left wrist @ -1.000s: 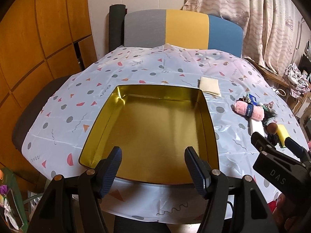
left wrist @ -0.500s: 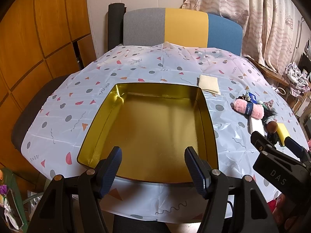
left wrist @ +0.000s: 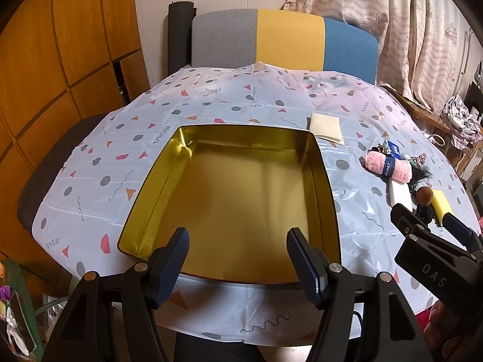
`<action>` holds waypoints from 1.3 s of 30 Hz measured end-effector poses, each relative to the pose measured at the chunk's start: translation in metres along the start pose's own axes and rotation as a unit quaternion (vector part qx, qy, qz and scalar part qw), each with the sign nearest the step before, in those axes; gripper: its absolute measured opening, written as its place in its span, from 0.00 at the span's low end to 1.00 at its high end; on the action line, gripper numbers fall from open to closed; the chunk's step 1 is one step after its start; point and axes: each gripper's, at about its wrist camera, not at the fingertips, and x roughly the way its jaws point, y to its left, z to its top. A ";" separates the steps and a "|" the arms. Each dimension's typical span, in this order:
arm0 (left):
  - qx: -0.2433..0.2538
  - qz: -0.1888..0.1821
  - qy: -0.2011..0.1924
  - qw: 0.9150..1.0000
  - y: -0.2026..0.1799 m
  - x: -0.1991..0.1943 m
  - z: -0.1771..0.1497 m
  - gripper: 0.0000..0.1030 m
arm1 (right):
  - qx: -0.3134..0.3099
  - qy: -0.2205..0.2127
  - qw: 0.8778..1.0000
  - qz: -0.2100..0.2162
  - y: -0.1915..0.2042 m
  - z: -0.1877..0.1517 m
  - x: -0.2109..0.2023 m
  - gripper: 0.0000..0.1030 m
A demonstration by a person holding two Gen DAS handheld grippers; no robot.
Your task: Organize rigid objects
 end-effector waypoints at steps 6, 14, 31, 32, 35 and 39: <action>0.003 0.001 0.003 1.000 -0.003 0.002 0.001 0.66 | 0.001 0.001 1.000 0.000 -0.002 0.000 0.000 1.00; 0.008 0.002 0.005 1.000 -0.010 0.003 0.001 0.66 | 0.007 0.002 1.000 0.000 -0.008 -0.001 0.002 1.00; 0.026 0.008 0.012 1.000 -0.027 0.008 0.004 0.66 | 0.027 0.009 1.000 0.000 -0.025 -0.002 0.008 1.00; 0.029 0.008 0.013 0.999 -0.030 0.009 0.004 0.66 | 0.030 0.010 0.999 -0.002 -0.029 -0.002 0.009 1.00; 0.038 0.010 0.012 0.999 -0.040 0.010 0.006 0.66 | 0.042 0.011 0.999 -0.006 -0.039 -0.002 0.012 1.00; 0.054 0.009 0.013 0.998 -0.054 0.012 0.008 0.66 | 0.059 0.014 0.998 -0.013 -0.056 -0.002 0.015 1.00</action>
